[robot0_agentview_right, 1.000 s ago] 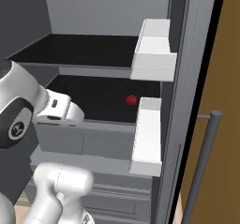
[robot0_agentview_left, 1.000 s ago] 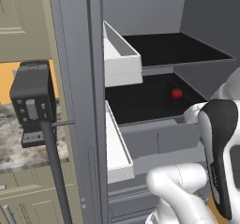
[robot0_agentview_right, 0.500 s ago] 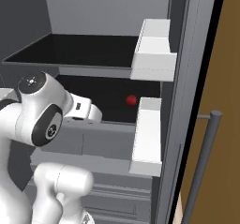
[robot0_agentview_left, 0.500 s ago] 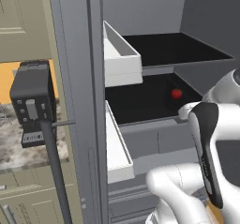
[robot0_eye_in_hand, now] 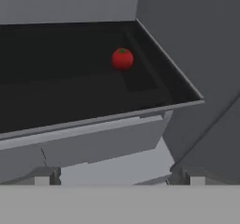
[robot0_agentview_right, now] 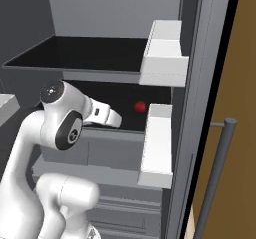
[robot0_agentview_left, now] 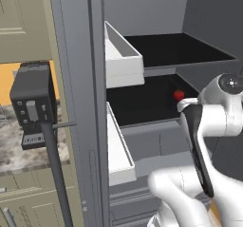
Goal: Open the fridge, remove the apple, tomato, and steak, and place them on any counter.
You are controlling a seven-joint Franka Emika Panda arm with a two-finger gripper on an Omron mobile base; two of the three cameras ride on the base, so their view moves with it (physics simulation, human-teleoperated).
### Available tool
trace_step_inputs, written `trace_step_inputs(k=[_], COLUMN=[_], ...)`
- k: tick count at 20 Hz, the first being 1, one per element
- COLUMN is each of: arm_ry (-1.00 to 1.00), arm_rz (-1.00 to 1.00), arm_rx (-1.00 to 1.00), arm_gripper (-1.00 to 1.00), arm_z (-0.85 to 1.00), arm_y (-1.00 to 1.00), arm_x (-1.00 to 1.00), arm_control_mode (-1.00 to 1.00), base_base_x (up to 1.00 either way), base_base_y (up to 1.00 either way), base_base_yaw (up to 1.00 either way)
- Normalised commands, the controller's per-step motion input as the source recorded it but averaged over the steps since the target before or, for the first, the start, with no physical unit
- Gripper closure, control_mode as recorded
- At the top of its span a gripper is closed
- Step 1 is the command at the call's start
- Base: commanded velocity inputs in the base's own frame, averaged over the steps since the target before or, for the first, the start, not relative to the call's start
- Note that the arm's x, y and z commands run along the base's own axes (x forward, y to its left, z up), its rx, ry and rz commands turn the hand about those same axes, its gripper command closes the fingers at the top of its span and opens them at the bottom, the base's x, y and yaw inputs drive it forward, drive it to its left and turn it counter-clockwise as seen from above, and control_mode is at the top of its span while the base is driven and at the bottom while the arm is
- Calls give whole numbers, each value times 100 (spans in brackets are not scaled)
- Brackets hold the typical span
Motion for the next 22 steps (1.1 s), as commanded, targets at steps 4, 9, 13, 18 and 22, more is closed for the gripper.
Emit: trace_step_inputs(k=[4, 9, 13, 18, 22], arm_ry=[7, 1, 0, 0, 0], arm_rz=[-9, 0, 0, 0, 0], arm_rx=[2, 1, 0, 0, 1], arm_gripper=[-100, -100, -100, -100, -100], arm_z=[0, -15, -42, -42, -9], arm_y=[-9, -36, -38, -19, -16], arm_x=[62, 65, 57, 64, 63], arm_control_mode=[-100, -100, -100, -100, -100], base_base_x=[0, 0, 0, 0, 0], base_base_y=[0, 0, 0, 0, 0], base_base_yaw=[0, 0, 0, 0, 0])
